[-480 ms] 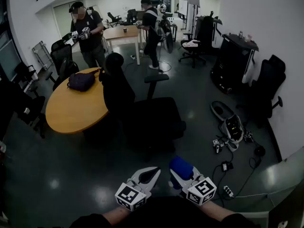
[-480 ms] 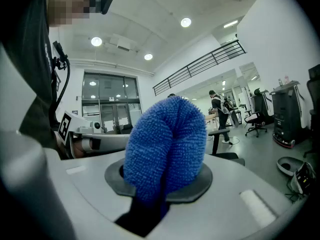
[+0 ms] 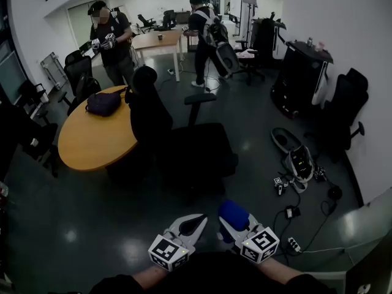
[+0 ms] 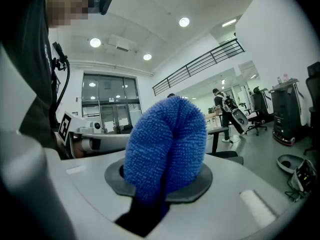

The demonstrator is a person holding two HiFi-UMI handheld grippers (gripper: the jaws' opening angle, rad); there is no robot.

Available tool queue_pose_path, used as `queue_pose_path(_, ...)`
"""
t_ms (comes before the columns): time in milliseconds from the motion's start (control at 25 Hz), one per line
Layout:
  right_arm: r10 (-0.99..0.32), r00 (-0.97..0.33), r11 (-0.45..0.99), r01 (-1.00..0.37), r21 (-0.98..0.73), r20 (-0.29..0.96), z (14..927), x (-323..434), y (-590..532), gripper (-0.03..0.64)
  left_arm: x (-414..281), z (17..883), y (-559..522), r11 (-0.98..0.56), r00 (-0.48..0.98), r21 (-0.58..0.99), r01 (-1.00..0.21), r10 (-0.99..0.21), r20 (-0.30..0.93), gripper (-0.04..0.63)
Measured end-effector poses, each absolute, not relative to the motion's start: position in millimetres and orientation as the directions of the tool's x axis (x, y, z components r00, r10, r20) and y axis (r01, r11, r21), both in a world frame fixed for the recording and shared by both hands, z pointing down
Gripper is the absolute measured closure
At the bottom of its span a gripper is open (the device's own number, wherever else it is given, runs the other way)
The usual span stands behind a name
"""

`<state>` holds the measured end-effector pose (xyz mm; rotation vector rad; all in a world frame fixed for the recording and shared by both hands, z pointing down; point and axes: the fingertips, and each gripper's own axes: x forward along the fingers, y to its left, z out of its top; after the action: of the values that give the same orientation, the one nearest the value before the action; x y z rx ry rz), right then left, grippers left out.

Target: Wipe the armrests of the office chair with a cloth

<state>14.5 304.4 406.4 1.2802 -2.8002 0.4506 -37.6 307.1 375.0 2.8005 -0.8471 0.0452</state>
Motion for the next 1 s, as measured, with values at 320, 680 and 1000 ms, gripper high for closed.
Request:
queue_pose_path(320,-0.748,-0.648,0.596,-0.751,-0.284,0.145,413.2,38.2,305.0,0.509,-21.1,382.4,306.7,-0.804,0.83,0.207,-0.557,-0.544,0.12,0.575)
queue_pose_path(680,-0.751,-0.649,0.592,-0.745,-0.308,0.123,412.0,74.8,299.7,0.509,15.7,381.2,302.9,-0.808,0.829,0.188,-0.558,-0.54,0.142,0.575)
queue_pose_path(1000,-0.752,-0.65,0.59,-0.739,-0.325,0.111,422.2,120.3,299.4,0.509,60.2,388.3,302.5,-0.804,0.824,0.181,-0.566,-0.545,0.151,0.575)
